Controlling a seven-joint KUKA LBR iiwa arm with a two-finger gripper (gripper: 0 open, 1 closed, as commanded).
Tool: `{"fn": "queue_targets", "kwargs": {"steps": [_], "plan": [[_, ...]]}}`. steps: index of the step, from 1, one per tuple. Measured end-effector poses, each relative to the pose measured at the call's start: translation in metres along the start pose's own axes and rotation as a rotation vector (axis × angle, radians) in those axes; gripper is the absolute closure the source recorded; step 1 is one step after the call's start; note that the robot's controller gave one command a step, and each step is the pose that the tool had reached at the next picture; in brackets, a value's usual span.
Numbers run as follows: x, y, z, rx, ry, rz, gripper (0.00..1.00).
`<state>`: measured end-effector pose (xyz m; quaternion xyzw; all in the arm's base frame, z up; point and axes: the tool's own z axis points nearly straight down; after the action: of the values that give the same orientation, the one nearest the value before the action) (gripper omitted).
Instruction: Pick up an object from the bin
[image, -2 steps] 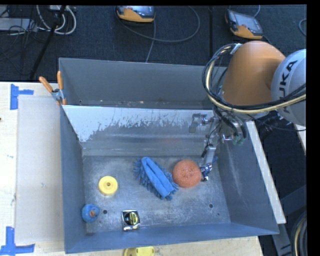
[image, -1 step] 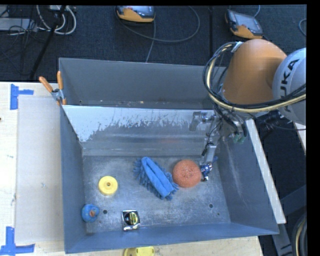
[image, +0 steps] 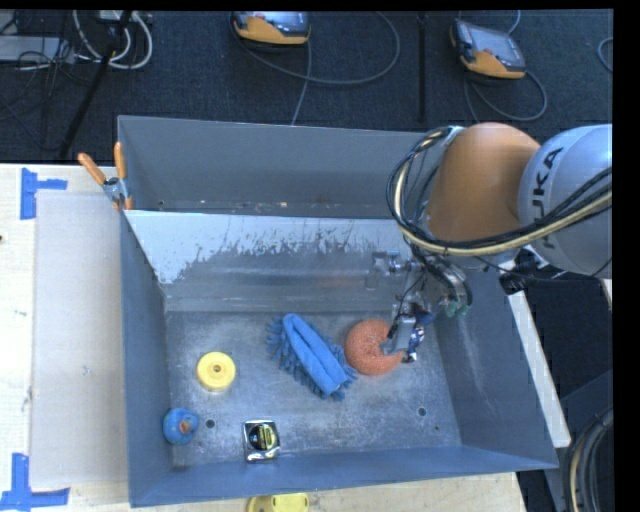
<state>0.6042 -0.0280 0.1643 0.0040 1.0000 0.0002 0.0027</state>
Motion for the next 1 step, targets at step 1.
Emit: {"fn": "queue_targets", "kwargs": {"steps": [1], "plan": [[0.0254,0.0073,0.0538,0.000,0.005,0.096,0.00]]}}
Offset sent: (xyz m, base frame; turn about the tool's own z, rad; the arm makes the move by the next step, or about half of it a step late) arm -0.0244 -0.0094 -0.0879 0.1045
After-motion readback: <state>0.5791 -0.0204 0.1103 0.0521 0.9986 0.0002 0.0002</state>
